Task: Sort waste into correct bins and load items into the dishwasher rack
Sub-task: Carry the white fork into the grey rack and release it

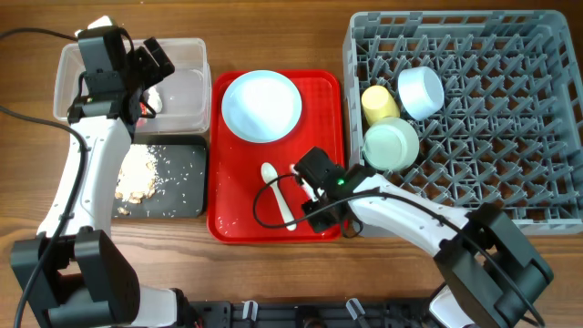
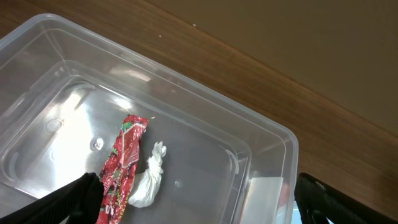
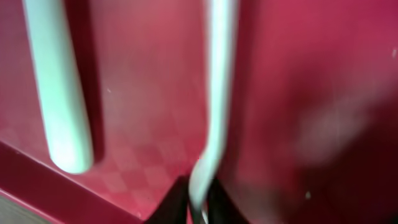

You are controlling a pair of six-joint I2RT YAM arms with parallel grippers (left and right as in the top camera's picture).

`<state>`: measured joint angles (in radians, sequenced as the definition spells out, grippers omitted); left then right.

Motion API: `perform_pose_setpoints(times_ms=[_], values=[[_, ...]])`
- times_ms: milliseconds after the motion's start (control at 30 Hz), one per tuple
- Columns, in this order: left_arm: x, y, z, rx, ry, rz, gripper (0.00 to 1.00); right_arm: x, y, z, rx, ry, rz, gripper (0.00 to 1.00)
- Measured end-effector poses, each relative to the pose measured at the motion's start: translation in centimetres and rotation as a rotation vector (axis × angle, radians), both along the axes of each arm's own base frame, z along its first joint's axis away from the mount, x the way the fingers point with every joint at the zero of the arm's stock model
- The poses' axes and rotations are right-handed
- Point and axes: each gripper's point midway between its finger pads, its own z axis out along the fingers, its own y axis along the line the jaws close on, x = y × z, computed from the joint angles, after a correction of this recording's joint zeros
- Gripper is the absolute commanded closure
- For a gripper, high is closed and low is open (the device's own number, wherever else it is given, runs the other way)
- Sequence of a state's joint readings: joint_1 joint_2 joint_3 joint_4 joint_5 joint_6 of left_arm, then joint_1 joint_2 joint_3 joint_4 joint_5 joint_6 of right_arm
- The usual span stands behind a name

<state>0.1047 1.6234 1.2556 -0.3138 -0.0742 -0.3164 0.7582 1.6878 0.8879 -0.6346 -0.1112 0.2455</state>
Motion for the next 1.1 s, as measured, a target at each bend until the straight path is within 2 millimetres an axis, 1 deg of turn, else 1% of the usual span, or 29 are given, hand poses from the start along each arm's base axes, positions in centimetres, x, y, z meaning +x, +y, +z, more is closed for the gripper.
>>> perform_pose_setpoints(times_ms=[67, 233, 267, 300, 367, 400, 433, 467, 500, 567, 600, 633, 700, 767, 833, 867, 933, 967, 1000, 1033, 1100], values=[[0.0, 0.0, 0.0, 0.000, 0.000, 0.000, 0.00, -0.2, -0.1, 0.1, -0.009, 0.010, 0.001, 0.96], [0.0, 0.0, 0.0, 0.000, 0.000, 0.000, 0.00, 0.1, 0.1, 0.7, -0.010, 0.009, 0.008, 0.96], [0.0, 0.0, 0.0, 0.000, 0.000, 0.000, 0.00, 0.3, 0.3, 1.5, -0.008, 0.007, 0.009, 0.96], [0.0, 0.0, 0.0, 0.000, 0.000, 0.000, 0.00, 0.8, 0.7, 2.9, 0.001, -0.009, 0.012, 0.96], [0.0, 0.0, 0.0, 0.000, 0.001, 0.000, 0.00, 2.2, 0.3, 7.6, 0.019, -0.080, -0.009, 0.96], [0.0, 0.0, 0.0, 0.000, 0.001, 0.000, 0.00, 3.3, -0.7, 10.2, 0.026, -0.133, -0.043, 0.96], [0.0, 0.0, 0.0, 0.000, 0.000, 0.000, 0.00, 4.5, -2.2, 12.4, 0.034, -0.188, -0.096, 0.96], [0.0, 0.0, 0.0, 0.000, 0.000, 0.000, 0.00, 6.7, -7.6, 15.3, 0.011, -0.271, -0.261, 0.96], [0.0, 0.0, 0.0, 0.000, 0.000, 0.000, 0.00, 7.3, -9.4, 15.8, -0.008, -0.293, -0.314, 0.96], [0.0, 0.0, 0.0, 0.000, 0.000, 0.000, 0.00, 7.8, -13.6, 15.7, -0.067, -0.272, -0.426, 0.96], [0.0, 0.0, 0.0, 0.000, 0.000, 0.000, 0.00, 8.3, -16.4, 15.5, -0.093, -0.262, -0.517, 0.96], [0.0, 0.0, 0.0, 0.000, 0.000, 0.000, 0.00, 8.3, -17.0, 15.4, -0.103, -0.259, -0.519, 0.96], [0.0, 0.0, 0.0, 0.000, 0.000, 0.000, 0.00, 8.5, -17.8, 15.0, -0.121, -0.248, -0.520, 0.96], [0.0, 0.0, 0.0, 0.000, 0.000, 0.000, 0.01, 8.4, -18.5, 14.2, -0.166, -0.223, -0.520, 0.96], [0.0, 0.0, 0.0, 0.000, 0.000, 0.000, 0.00, 8.2, -19.2, 13.0, -0.227, -0.179, -0.514, 0.96], [0.0, 0.0, 0.0, 0.000, 0.000, 0.000, 0.00, 8.1, -19.3, 12.3, -0.249, -0.153, -0.508, 0.94], [0.0, 0.0, 0.0, 0.000, 0.000, 0.000, 0.00, 7.9, -19.5, 11.0, -0.281, -0.105, -0.499, 0.87], [0.0, 0.0, 0.0, 0.000, 0.000, 0.000, 0.00, 7.7, -19.7, 10.4, -0.302, -0.078, -0.491, 0.81], [0.0, 0.0, 0.0, 0.000, 0.000, 0.000, 0.00, 7.6, -19.8, 10.1, -0.313, -0.065, -0.487, 0.71], [0.0, 0.0, 0.0, 0.000, 0.000, 0.000, 0.00, 7.5, -19.9, 10.0, -0.319, -0.060, -0.486, 0.66], [0.0, 0.0, 0.0, 0.000, 0.000, 0.000, 0.00, 7.5, -19.9, 10.0, -0.325, -0.060, -0.479, 0.66]])
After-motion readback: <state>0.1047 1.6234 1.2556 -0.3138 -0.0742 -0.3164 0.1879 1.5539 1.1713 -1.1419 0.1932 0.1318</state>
